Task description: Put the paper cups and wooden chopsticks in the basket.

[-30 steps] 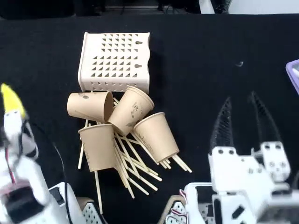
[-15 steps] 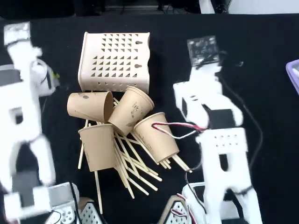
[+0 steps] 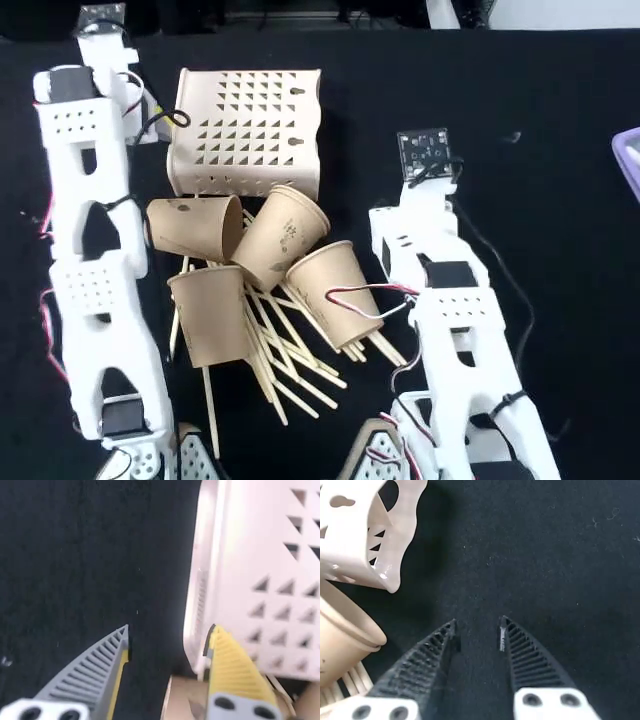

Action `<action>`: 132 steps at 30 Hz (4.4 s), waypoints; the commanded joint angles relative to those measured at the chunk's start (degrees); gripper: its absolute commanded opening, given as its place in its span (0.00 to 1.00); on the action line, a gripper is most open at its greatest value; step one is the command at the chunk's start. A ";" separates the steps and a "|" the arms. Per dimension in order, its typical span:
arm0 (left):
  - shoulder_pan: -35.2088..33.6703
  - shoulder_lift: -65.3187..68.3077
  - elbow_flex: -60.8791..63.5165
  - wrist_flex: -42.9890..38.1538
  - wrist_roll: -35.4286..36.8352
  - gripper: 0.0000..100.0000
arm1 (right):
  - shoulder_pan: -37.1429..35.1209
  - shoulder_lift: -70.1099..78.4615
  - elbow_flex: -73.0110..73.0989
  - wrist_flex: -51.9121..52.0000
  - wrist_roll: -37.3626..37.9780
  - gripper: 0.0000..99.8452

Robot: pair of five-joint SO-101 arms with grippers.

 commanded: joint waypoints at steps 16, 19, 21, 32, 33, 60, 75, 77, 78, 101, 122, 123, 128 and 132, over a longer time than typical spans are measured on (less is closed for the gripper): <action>-8.13 22.07 -26.15 4.75 0.09 0.26 | 0.70 0.22 -0.31 -1.85 -0.88 0.14; -10.59 21.80 -26.15 2.99 0.00 0.26 | 0.70 0.22 -0.31 -1.76 -0.88 0.14; -12.53 21.80 -26.15 1.41 0.00 0.26 | 0.70 0.22 -0.31 -1.58 -0.79 0.14; -23.43 13.89 -26.51 0.44 0.26 0.26 | 0.70 0.22 -0.22 -1.49 -0.79 0.14; -23.96 12.31 -26.59 1.05 0.35 0.26 | 0.70 0.22 -0.22 -1.49 -0.79 0.14; -6.46 -7.82 -9.63 2.81 9.41 0.26 | 0.70 0.22 0.84 -1.58 -0.53 0.14; 9.80 -6.95 -10.07 6.15 -8.53 0.03 | 0.70 0.13 0.84 -1.76 -0.53 0.14; 11.91 -8.44 -10.68 6.15 -12.04 0.03 | 0.70 0.13 0.84 -1.76 -0.53 0.14; 12.88 -9.05 -10.95 6.15 -13.63 0.03 | 0.70 0.13 0.84 -1.76 -0.53 0.14; 2.86 -12.40 -4.97 5.71 -7.65 0.27 | 0.70 0.13 0.84 -1.76 -0.53 0.14; 3.91 -7.56 -7.25 6.15 5.01 0.03 | 0.79 0.04 0.57 -1.85 -0.53 0.14; 4.53 -7.56 -7.43 6.24 4.66 0.03 | 0.79 -0.04 0.57 -1.85 -0.53 0.14; 7.69 -9.93 -7.08 6.33 3.78 0.03 | 0.79 -0.13 0.57 -1.85 -0.53 0.14; 11.30 -16.26 -0.31 6.33 5.98 0.03 | 0.88 -0.13 0.57 -1.85 -0.53 0.14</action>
